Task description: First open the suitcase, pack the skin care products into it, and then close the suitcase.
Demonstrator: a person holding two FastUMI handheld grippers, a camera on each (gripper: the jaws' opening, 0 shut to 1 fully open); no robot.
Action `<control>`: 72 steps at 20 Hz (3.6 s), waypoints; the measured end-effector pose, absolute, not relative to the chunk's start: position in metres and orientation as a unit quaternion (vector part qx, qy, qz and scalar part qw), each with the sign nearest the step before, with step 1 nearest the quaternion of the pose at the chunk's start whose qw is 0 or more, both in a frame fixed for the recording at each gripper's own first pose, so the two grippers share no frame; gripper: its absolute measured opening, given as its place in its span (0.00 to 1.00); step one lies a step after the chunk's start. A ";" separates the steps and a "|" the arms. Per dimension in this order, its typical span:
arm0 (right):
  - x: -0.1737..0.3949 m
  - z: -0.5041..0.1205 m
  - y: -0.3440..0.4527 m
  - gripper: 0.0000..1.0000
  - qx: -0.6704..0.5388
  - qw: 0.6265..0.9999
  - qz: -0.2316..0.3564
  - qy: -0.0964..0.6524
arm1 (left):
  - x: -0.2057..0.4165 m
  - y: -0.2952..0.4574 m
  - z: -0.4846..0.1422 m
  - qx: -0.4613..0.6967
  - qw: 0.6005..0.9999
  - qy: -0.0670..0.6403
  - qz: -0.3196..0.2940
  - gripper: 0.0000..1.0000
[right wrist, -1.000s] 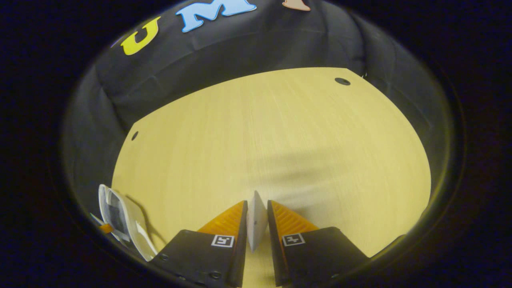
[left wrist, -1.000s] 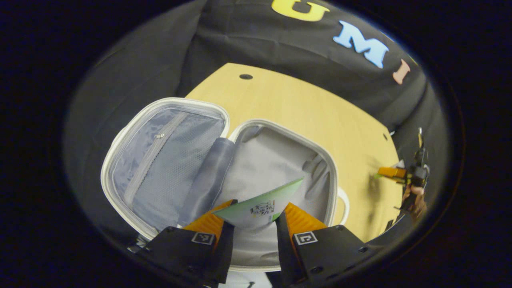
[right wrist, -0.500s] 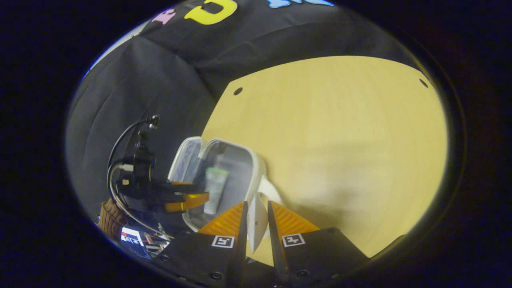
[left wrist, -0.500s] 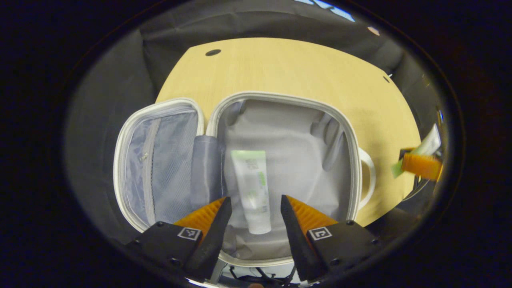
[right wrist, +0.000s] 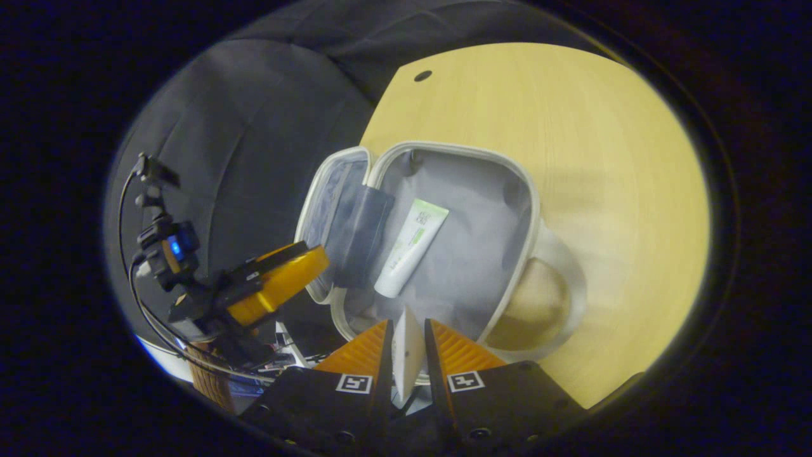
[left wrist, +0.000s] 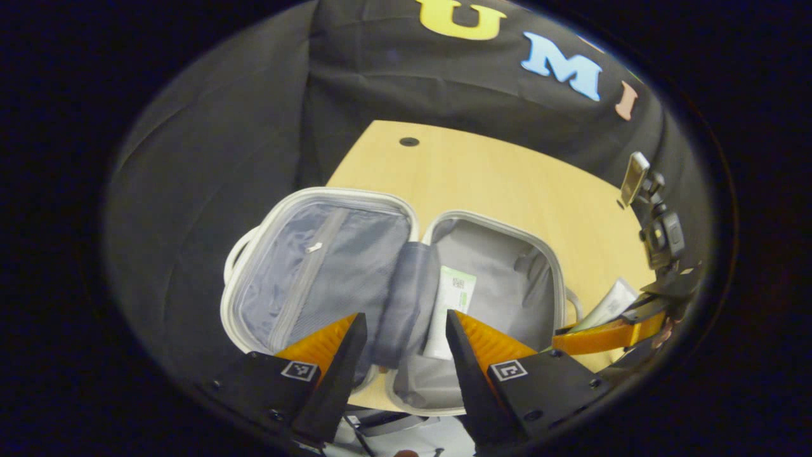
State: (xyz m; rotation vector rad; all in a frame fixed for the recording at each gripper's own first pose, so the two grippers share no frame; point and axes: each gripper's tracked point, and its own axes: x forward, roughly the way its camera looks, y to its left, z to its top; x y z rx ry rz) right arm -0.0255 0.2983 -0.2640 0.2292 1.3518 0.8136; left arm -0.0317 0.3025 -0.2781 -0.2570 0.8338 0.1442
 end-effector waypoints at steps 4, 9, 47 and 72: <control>-0.020 -0.284 0.315 0.24 0.085 0.691 0.343 0.631 | -0.076 0.359 -0.259 -0.187 0.901 0.370 0.128 0.83; 0.000 -0.294 0.312 0.37 0.072 0.707 0.307 0.633 | -0.128 0.415 -0.250 -0.250 0.888 0.342 0.180 0.85; -0.023 -0.273 0.155 0.82 0.069 0.757 0.248 0.601 | -0.009 0.504 -0.201 -0.405 0.886 0.185 0.134 0.12; -0.013 -0.259 -0.053 0.82 0.253 0.799 0.152 0.524 | 0.032 -0.018 -0.277 0.033 0.943 0.330 0.003 0.12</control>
